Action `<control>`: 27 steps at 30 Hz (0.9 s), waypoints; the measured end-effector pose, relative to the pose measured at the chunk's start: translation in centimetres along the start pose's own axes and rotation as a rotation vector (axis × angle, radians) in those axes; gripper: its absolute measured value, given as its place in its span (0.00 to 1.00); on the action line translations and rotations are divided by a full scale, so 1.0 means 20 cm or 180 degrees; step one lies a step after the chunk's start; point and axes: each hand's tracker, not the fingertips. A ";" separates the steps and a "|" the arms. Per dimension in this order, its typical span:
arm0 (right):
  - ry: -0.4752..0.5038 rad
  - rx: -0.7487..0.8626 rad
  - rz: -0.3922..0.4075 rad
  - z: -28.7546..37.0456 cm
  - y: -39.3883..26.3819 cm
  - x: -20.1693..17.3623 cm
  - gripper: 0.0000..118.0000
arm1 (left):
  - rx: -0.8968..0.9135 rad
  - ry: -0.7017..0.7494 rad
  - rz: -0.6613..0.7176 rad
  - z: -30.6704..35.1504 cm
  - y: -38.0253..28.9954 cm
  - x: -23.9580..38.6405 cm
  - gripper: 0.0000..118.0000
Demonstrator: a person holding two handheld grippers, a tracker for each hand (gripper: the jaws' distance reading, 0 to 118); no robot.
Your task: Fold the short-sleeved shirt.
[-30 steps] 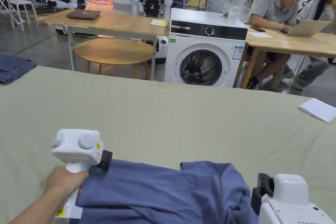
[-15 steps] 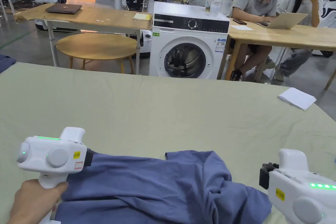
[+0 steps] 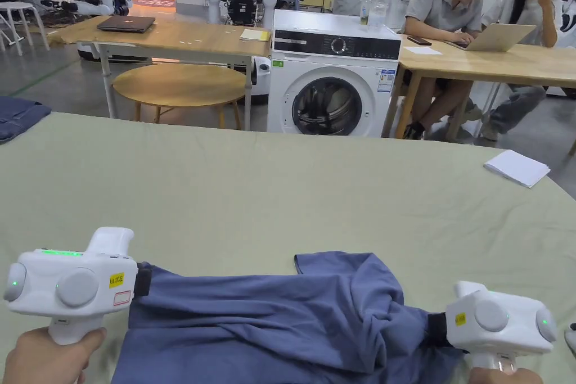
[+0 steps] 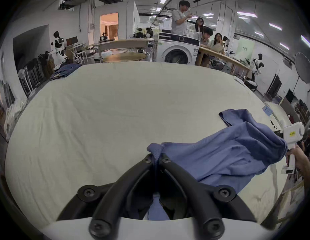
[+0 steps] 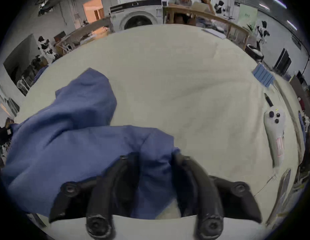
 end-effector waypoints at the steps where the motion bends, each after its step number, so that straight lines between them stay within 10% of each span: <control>1: 0.0048 0.0011 -0.0020 0.04 -0.02 -0.04 0.14 | 0.0008 -0.0003 -0.0002 0.01 0.00 0.00 0.00; 27: -0.0160 0.2091 0.0430 1.12 0.57 -0.29 0.05 | 0.1019 0.0504 -0.0055 0.72 0.70 -0.30 0.00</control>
